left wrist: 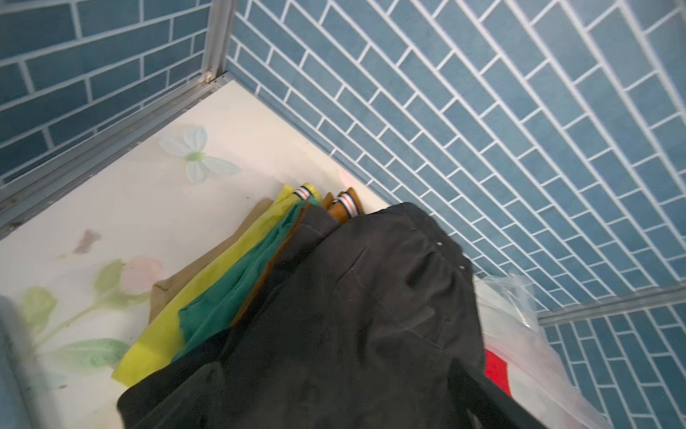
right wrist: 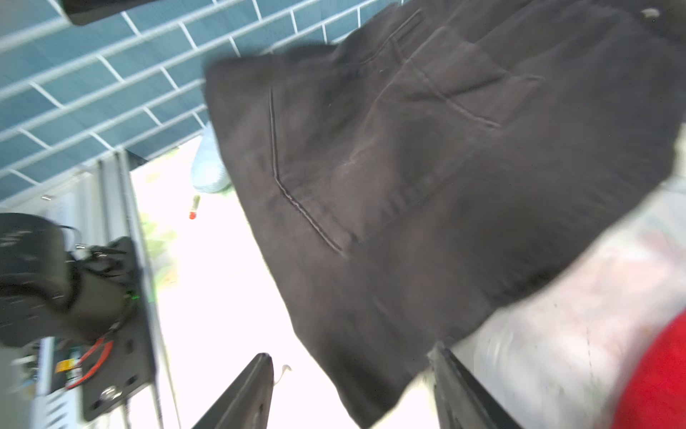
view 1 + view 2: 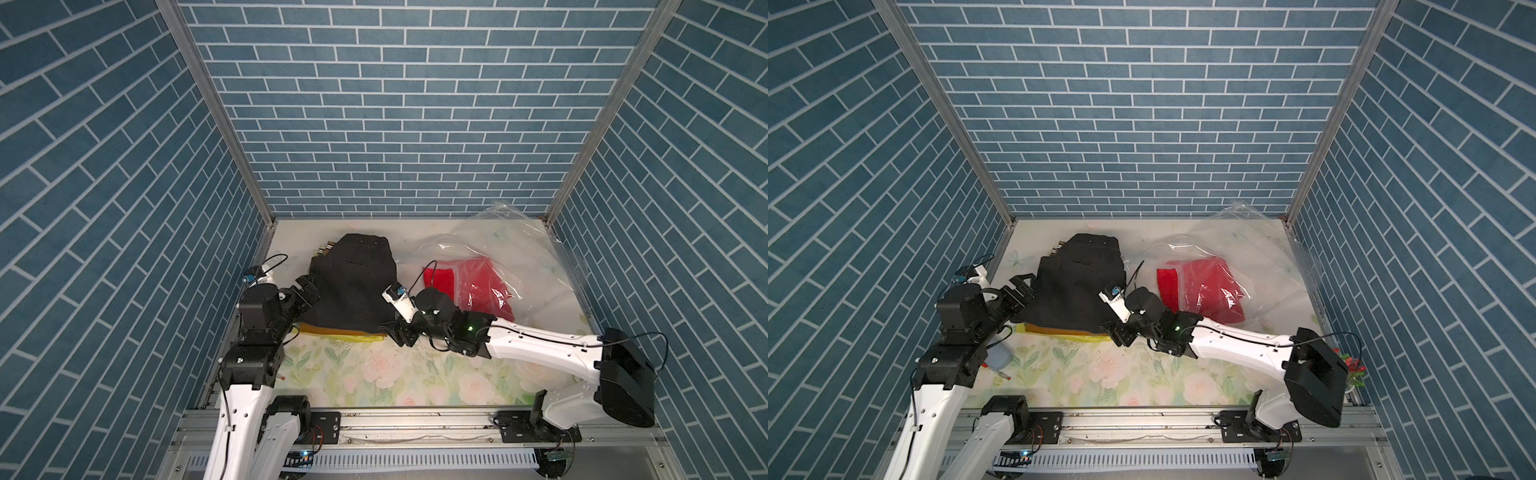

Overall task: Take the trousers out of the vacuum bag
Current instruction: Adjust the vacuum bag at the center of the board.

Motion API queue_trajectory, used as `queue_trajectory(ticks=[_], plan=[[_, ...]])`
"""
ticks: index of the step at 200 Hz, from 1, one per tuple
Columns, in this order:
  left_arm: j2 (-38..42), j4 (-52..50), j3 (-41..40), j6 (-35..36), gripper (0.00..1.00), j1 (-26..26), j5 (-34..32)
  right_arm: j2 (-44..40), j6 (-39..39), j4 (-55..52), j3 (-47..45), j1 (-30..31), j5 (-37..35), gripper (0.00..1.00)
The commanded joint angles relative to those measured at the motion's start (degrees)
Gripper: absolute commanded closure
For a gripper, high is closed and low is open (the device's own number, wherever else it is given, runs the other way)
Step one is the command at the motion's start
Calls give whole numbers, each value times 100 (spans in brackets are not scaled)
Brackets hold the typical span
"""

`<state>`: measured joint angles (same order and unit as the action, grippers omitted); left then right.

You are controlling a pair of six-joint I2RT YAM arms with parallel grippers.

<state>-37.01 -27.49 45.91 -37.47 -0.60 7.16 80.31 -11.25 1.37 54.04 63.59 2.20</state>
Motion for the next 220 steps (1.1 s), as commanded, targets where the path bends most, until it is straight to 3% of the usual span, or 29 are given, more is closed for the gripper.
queue_trajectory(ticks=[1,11,33,70,99,149,220], plan=[[-73,294,166,117,2,35,776,-567,-466,52,-159,-290,106,30],[-153,529,141,126,6,40,1040,-745,-553,26,-155,-441,39,30],[-418,1314,-76,-55,25,35,1571,-848,-658,-37,94,-683,-36,31],[-1099,2290,-440,-235,29,23,1710,-152,-660,-52,1033,-846,-45,33],[-1497,2750,-821,-450,35,0,1764,929,-708,-145,2063,-1039,-176,35],[-1689,2201,-1273,-459,36,7,452,3077,-505,-710,3942,-1087,-722,37],[-2096,2189,-1647,-584,33,60,5,5074,-212,-1494,5698,-795,-1451,36]])
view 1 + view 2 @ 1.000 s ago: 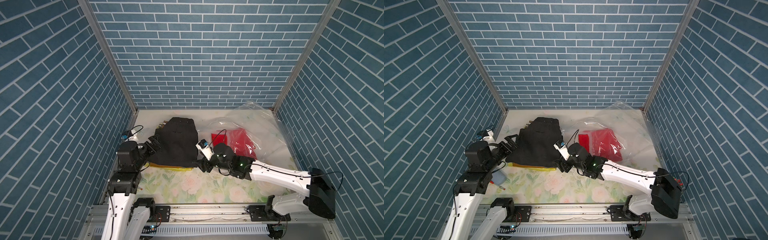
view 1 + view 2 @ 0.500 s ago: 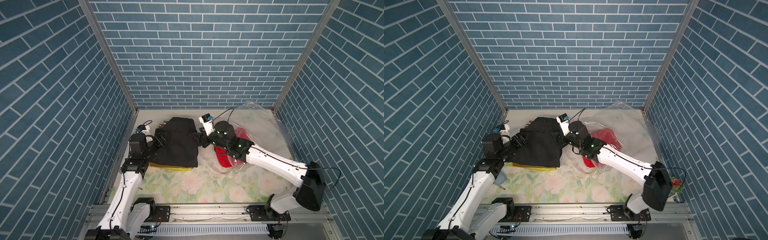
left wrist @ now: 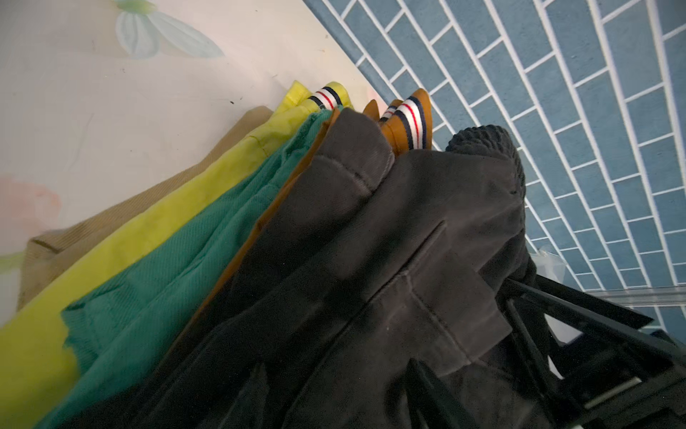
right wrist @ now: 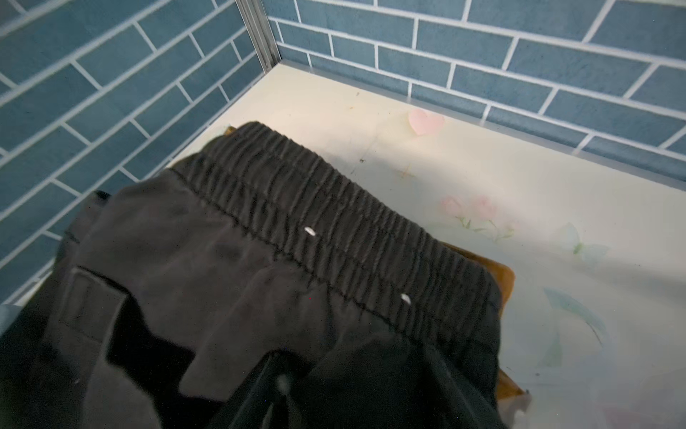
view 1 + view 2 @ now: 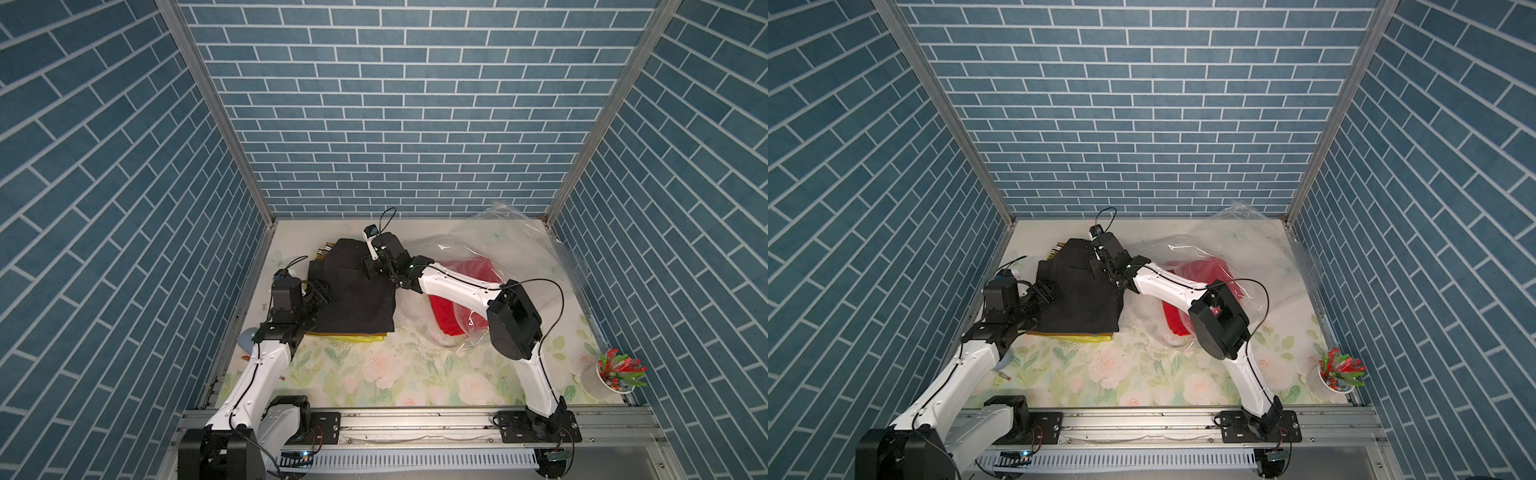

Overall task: Take the trousers out of the vacuum bag
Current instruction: Adjust the vacuum bag at the center of the board.

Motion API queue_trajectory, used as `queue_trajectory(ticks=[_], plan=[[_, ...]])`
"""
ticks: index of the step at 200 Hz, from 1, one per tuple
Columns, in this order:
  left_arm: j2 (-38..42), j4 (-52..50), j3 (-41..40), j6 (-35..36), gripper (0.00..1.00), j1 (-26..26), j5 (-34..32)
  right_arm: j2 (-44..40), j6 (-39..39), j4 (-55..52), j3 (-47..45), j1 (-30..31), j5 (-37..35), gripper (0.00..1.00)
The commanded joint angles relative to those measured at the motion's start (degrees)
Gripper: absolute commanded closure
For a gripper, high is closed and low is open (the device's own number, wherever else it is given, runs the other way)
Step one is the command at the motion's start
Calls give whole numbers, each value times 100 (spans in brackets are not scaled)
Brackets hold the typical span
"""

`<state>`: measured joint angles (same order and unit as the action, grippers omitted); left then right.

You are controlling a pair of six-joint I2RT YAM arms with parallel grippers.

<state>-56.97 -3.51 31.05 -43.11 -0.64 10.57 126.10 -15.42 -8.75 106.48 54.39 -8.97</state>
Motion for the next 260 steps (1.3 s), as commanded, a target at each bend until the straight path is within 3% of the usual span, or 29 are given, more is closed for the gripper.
queue_trajectory(ticks=[1,32,72,118,154,195,260], plan=[[-98,-210,-160,-21,33,69,-336,521,206,-493,476,129,-334,36],[-86,-282,0,62,24,100,-297,895,231,-983,1161,151,-518,37],[77,-342,566,313,13,100,182,87,402,-884,1094,176,-214,35],[436,-179,869,468,0,36,881,-1771,454,-72,-625,254,132,33],[645,-234,1129,580,0,-250,1098,-3316,383,300,-2226,259,75,32],[852,-243,1394,731,0,-1189,948,-4981,257,205,-3858,256,-295,31],[432,56,1258,637,0,-3551,-596,-6425,-538,-999,-5236,253,-1923,30]])
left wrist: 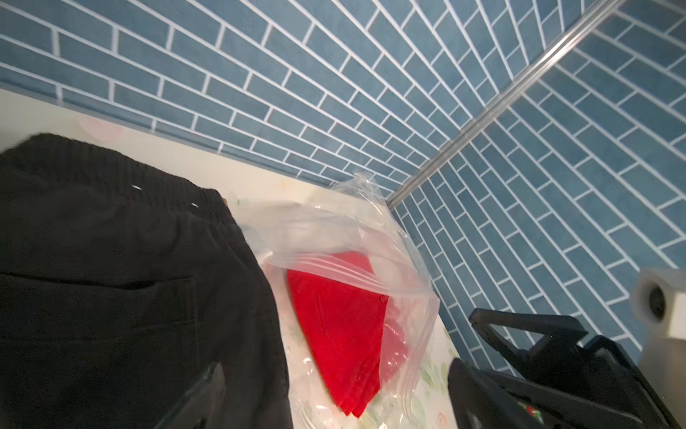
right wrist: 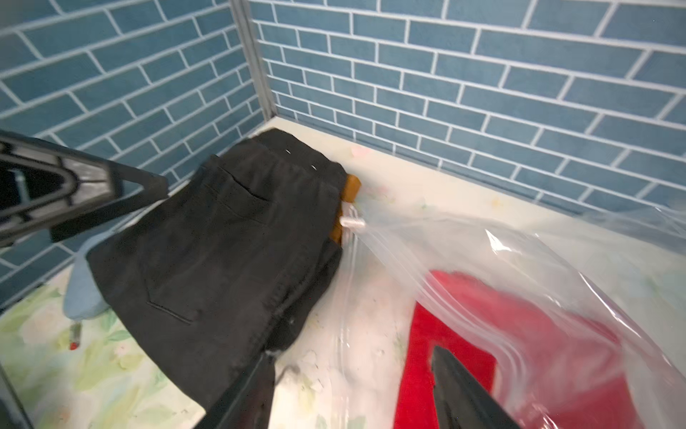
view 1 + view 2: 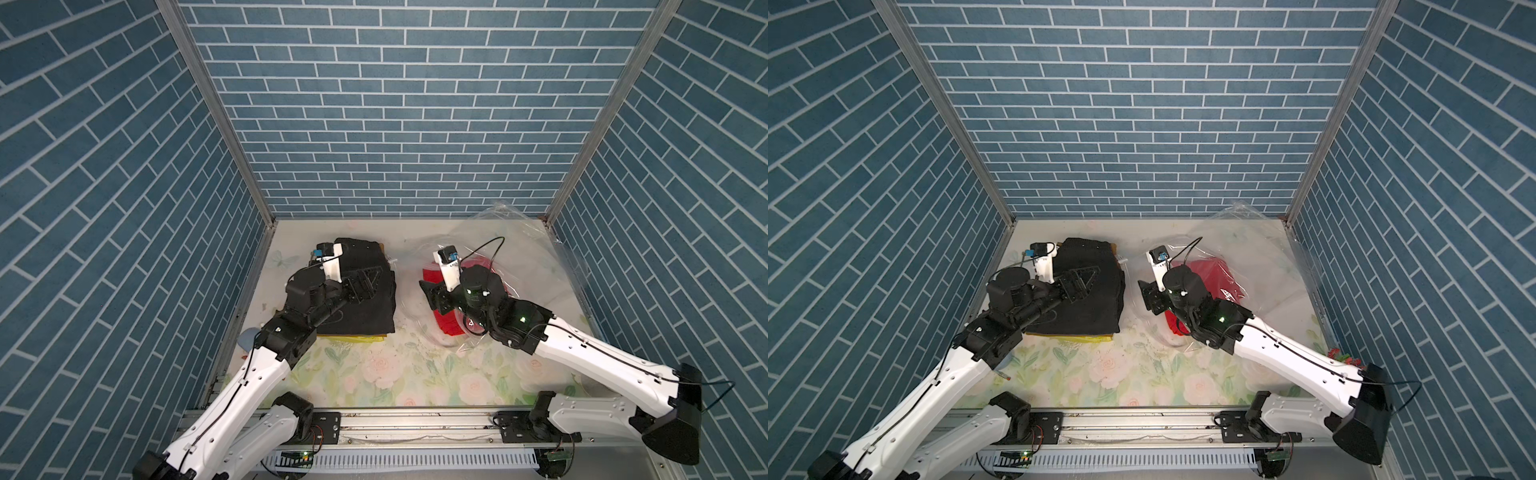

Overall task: Take the trousers out of the vacuum bag
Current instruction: Adjust the vacuum bag at the center of the board, then take out the trousers from the vacuum bag.

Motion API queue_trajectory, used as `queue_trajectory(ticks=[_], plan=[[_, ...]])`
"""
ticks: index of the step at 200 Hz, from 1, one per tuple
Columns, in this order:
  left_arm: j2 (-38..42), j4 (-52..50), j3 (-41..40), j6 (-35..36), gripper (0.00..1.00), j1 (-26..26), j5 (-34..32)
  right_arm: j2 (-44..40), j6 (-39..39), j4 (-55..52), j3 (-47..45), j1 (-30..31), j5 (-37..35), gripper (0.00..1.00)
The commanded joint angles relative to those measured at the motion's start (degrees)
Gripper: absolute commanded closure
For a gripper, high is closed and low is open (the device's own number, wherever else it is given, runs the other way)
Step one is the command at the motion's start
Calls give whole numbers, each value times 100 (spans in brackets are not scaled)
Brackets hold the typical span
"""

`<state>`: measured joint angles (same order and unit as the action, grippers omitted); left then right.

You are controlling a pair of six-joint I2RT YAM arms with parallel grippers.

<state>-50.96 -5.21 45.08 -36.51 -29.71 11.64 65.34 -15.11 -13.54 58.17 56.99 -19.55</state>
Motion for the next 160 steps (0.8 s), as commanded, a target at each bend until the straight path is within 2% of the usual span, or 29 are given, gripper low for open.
queue_trajectory(ticks=[1,22,50,95,123,160], plan=[[-186,247,-160,-27,0,-673,-727,-365,-579,-519,-427,-10,-870,30],[-282,727,-573,-252,0,-1134,-985,-552,-806,-434,-894,-12,-926,30],[-439,1248,-1026,-457,0,-1531,-1010,-722,-899,9,-1575,-13,-551,30],[-535,1460,-1220,-445,0,-2176,-1463,-280,-1002,319,-1855,-180,-716,31],[-673,1585,-1323,-418,0,-2328,-1551,112,-1010,673,-1885,-258,-730,33],[-799,2042,-1476,-422,1,-2331,-1244,533,-1291,662,-1683,-334,-1280,41]])
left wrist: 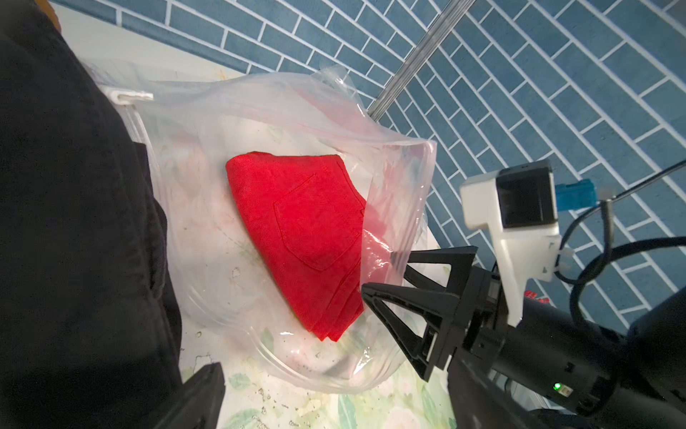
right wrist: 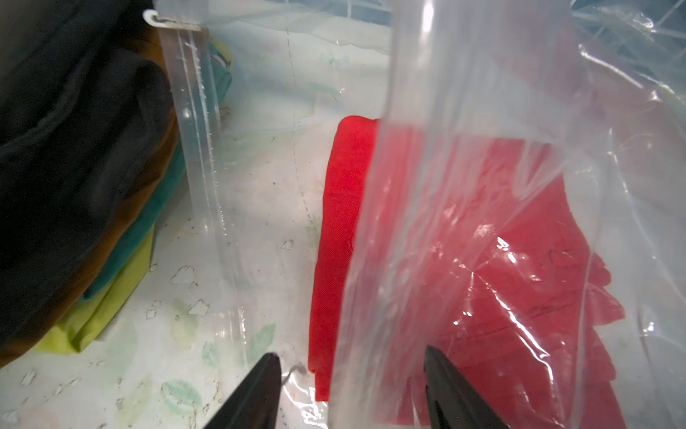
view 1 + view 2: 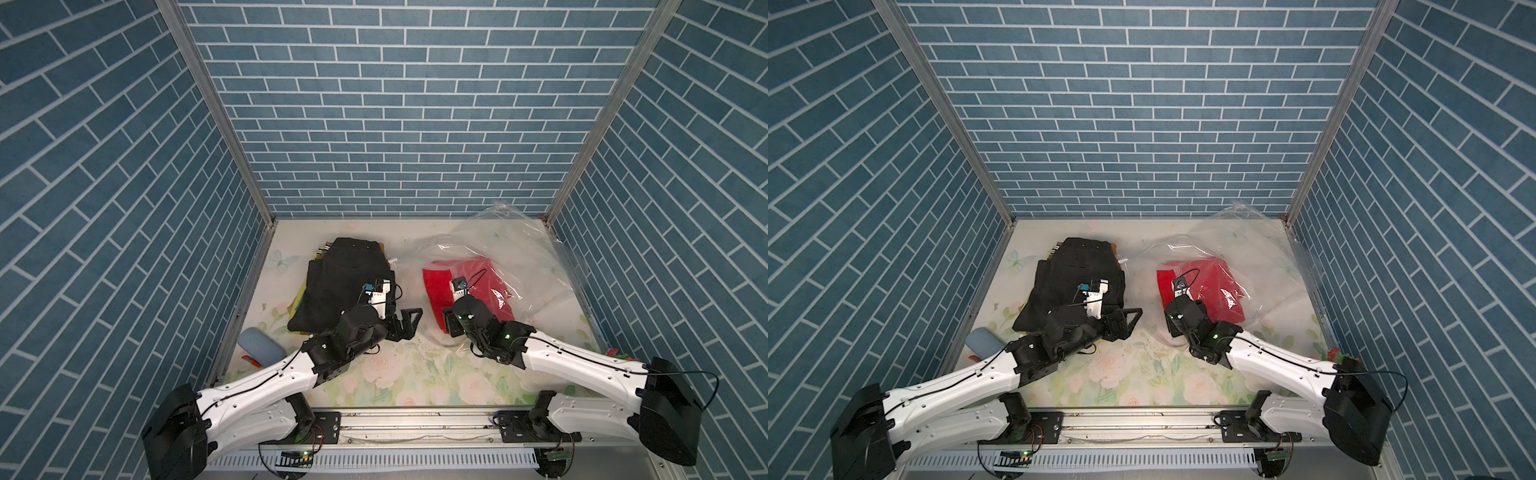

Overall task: Take the trousers out of the vacuum bag
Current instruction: Take out the trousers from the vacuum bag.

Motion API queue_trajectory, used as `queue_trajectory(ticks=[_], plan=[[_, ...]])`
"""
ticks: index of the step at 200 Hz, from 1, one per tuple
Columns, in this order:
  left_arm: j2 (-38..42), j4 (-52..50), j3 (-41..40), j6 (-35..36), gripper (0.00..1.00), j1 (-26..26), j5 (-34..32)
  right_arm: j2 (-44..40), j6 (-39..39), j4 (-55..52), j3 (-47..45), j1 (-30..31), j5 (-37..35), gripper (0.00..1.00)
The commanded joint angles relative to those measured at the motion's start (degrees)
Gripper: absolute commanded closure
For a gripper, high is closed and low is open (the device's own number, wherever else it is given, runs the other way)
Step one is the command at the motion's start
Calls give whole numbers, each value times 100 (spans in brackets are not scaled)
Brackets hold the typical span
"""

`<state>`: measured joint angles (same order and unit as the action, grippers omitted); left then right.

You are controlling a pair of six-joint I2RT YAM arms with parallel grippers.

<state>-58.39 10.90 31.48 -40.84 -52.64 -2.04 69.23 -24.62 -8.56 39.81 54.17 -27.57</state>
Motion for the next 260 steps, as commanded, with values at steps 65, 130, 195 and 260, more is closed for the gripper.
queue_trajectory(ticks=[65,130,195,260], plan=[[-828,242,531,143,0,-44,556,337,-377,418,225,-239,-403,64],[-1789,-96,1226,-35,12,-106,108,-31,110,618,124,-283,188,100],[-2371,-182,1612,-352,24,-229,-558,-748,24,478,-25,-400,1014,100],[-3232,50,2021,-37,47,-273,366,-876,71,446,-104,-416,1461,100]])
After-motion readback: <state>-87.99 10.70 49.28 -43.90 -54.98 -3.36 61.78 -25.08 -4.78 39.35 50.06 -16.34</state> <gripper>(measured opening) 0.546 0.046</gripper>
